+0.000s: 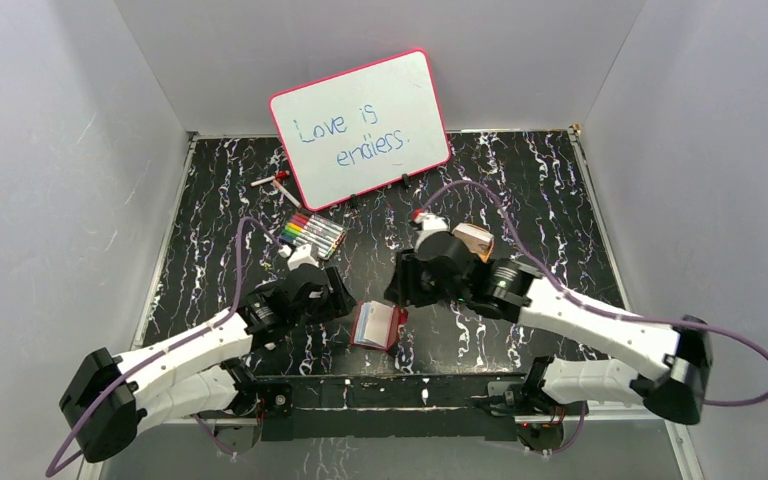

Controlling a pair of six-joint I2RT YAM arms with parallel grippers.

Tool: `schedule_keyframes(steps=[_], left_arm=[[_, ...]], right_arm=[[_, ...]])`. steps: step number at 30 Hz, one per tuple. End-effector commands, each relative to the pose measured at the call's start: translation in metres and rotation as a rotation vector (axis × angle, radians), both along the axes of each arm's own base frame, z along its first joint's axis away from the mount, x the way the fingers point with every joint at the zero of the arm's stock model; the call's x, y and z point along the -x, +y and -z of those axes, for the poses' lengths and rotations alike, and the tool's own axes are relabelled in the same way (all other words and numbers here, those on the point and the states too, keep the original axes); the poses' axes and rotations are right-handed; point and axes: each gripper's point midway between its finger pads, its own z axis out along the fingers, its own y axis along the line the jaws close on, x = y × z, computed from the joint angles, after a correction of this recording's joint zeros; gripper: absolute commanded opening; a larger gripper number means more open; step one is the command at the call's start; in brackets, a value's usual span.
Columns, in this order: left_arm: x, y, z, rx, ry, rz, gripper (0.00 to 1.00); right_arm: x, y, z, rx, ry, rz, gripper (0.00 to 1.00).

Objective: Put the credit cards into the card holder
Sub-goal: Open the card holder at the center of the board.

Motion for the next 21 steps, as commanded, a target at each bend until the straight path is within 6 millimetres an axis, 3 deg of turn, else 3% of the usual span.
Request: schedule_keyframes(steps=[1,6,10,16,21], left_arm=[[-0.001,0.026,0.002,-0.042,-0.023,-0.105,0.59],[0.002,0.046,-0.003,-0.026,-0.053,-0.191,0.57],[0.003,0.048,-0.008,0.015,-0.077,-0.2,0.57],[0.007,0.033,-0.005,0.041,-0.062,-0.124,0.57],[0.009,0.016,0.003,0.044,-0.031,-0.047,0.57]], right_arm=[[0.002,0.066,-0.01,-0.127,0.005,-0.18,0.5],[-0.012,0.097,0.017,-0.084,0.026,-0.206,0.5],[-0.016,0.103,0.061,0.004,0.1,-0.218,0.5],[-0.015,0.069,0.112,0.15,0.163,-0.138,0.51],[0.0,0.046,0.134,0.174,0.221,-0.11,0.55]])
